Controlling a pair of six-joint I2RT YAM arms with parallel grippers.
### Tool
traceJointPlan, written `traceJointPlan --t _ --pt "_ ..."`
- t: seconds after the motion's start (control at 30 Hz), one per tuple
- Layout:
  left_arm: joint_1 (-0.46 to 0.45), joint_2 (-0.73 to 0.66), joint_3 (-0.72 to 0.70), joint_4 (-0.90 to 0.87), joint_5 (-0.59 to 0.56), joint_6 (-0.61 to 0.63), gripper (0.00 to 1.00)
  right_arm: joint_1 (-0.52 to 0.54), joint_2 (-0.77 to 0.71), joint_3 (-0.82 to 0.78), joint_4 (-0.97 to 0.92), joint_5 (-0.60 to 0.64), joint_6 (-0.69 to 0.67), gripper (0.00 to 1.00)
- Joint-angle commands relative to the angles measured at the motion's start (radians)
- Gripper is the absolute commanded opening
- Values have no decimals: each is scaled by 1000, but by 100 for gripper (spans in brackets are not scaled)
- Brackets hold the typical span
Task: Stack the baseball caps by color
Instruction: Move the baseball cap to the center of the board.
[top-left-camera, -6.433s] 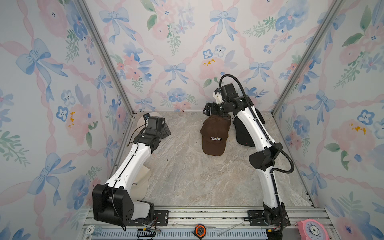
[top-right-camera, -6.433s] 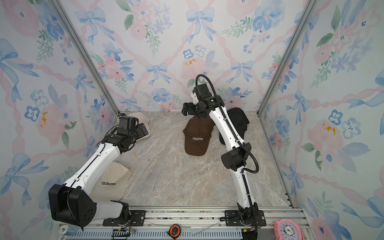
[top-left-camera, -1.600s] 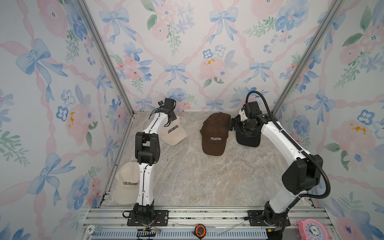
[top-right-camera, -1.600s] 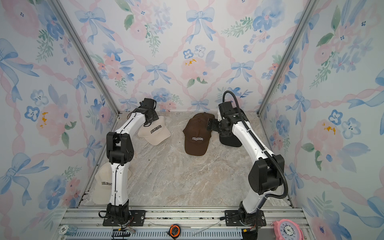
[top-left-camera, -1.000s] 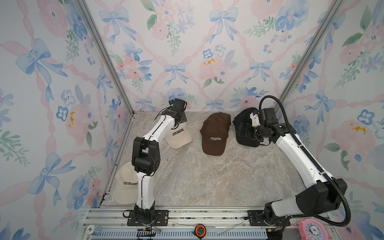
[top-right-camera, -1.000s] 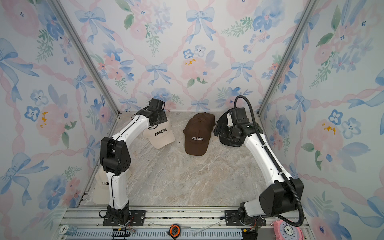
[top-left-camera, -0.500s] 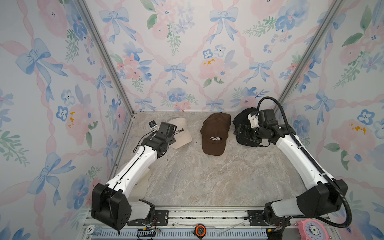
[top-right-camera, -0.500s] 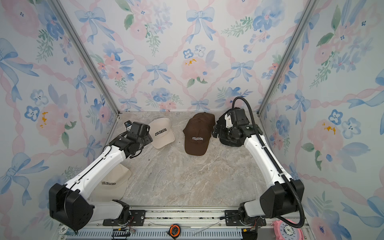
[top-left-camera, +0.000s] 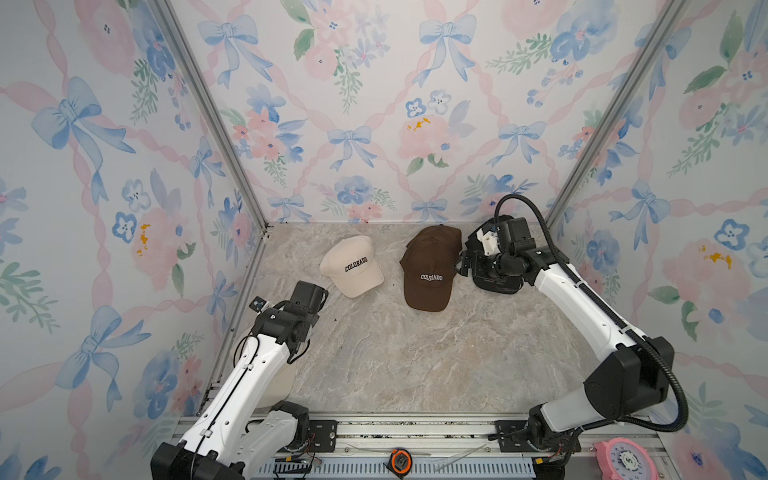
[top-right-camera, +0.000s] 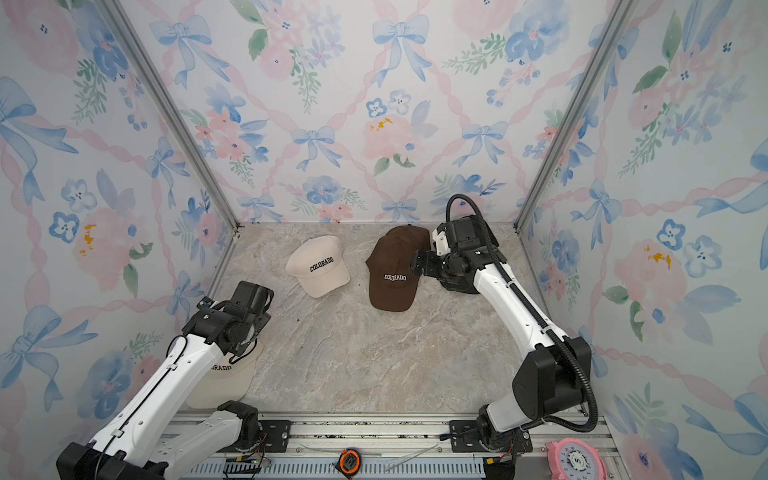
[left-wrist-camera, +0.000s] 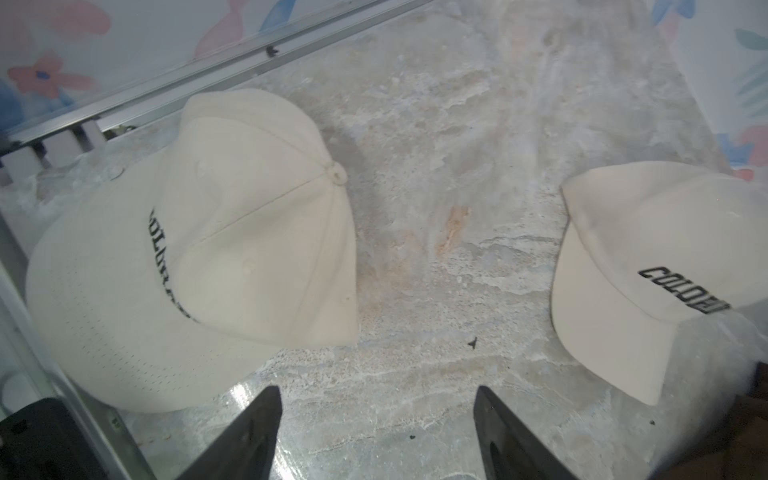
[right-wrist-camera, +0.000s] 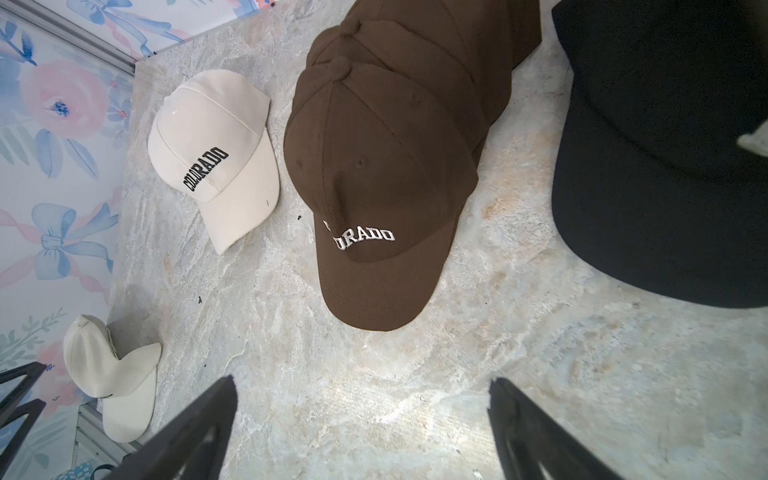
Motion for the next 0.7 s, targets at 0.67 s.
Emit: traceJointPlan --t 0.67 --pt "278 196 -55 105 135 149 78 -34 122 116 21 -50 6 96"
